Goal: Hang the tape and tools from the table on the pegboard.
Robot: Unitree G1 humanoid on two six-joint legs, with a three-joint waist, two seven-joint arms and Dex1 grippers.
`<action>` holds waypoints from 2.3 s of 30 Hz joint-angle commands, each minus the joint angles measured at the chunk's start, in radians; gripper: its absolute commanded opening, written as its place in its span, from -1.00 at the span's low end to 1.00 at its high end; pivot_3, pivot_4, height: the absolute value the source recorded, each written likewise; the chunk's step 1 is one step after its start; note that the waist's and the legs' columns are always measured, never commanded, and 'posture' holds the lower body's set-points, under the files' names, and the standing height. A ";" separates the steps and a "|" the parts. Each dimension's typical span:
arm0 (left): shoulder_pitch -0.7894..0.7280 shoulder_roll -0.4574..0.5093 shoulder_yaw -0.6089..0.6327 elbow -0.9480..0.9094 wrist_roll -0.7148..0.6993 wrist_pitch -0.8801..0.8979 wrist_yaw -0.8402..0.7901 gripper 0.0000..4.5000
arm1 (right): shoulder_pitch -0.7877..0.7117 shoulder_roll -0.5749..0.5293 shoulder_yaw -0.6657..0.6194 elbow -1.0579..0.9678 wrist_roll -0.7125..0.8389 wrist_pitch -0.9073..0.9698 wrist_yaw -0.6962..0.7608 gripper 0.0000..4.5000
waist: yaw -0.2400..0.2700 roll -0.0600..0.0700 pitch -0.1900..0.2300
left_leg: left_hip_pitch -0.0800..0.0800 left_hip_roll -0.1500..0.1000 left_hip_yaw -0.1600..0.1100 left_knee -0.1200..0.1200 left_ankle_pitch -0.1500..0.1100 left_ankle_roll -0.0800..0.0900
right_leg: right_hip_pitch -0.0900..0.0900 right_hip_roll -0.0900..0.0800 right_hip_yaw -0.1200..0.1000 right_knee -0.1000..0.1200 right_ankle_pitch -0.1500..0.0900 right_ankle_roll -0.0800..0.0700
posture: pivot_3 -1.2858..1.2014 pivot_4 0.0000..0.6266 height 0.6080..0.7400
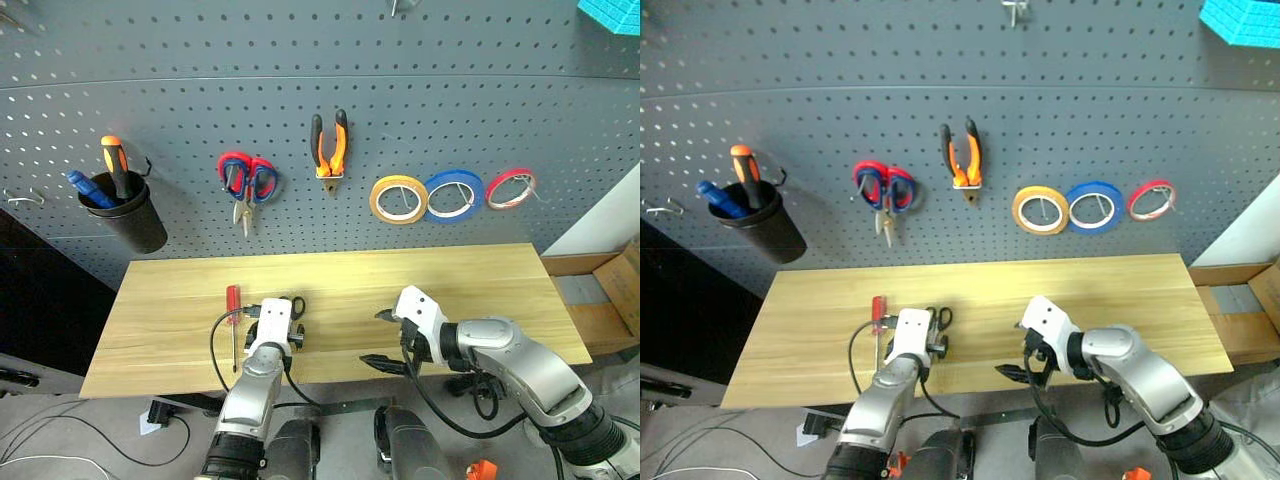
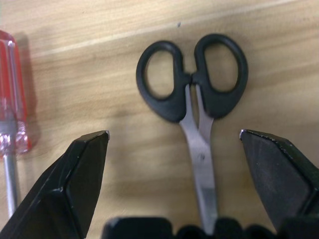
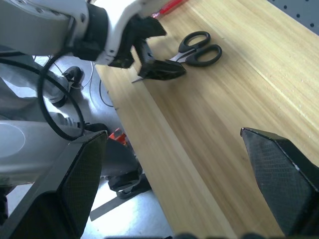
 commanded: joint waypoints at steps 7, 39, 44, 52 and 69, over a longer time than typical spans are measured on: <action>0.002 -0.001 0.012 0.044 0.013 0.138 0.008 -0.04 | 0.005 0.010 -0.015 -0.052 -0.001 0.014 -0.017 1.00 | -0.004 0.000 0.000 | 0.001 0.000 0.000 0.000 0.000 0.000 | 0.000 0.000 0.000 0.000 0.000 0.000 | -0.07 -0.27 1.00; 0.207 0.250 0.093 -0.484 0.083 -0.772 -0.139 -0.88 | -0.341 0.190 -0.120 -0.083 0.190 -0.003 0.064 1.00 | 0.012 0.000 -0.004 | -0.006 0.001 -0.004 -0.002 0.000 -0.001 | -0.002 0.001 -0.002 -0.010 0.006 -0.004 | 0.00 -0.43 1.00; 0.204 0.245 0.077 -0.546 0.149 -0.790 -0.129 -0.88 | -0.343 0.181 -0.082 -0.051 0.159 -0.043 0.086 1.00 | 0.020 0.000 -0.004 | -0.006 0.001 -0.003 -0.002 0.000 -0.001 | -0.003 0.001 -0.001 -0.010 0.006 -0.005 | 0.01 -0.43 1.00; 0.176 0.189 0.116 -0.578 0.158 -0.725 -0.096 -0.88 | -0.391 0.228 -0.101 -0.023 0.161 -0.074 0.061 1.00 | 0.024 0.000 -0.005 | -0.006 0.002 -0.002 -0.002 0.000 -0.001 | -0.003 0.002 -0.002 -0.009 0.007 -0.005 | 0.02 -0.45 1.00; 0.103 0.132 0.122 -0.515 0.150 -0.664 -0.071 -0.88 | -0.477 0.346 -0.170 0.052 0.128 -0.135 -0.087 1.00 | 0.025 0.000 -0.006 | -0.006 0.003 -0.001 -0.002 0.000 -0.002 | -0.004 0.005 -0.001 -0.008 0.010 -0.006 | 0.01 -0.47 1.00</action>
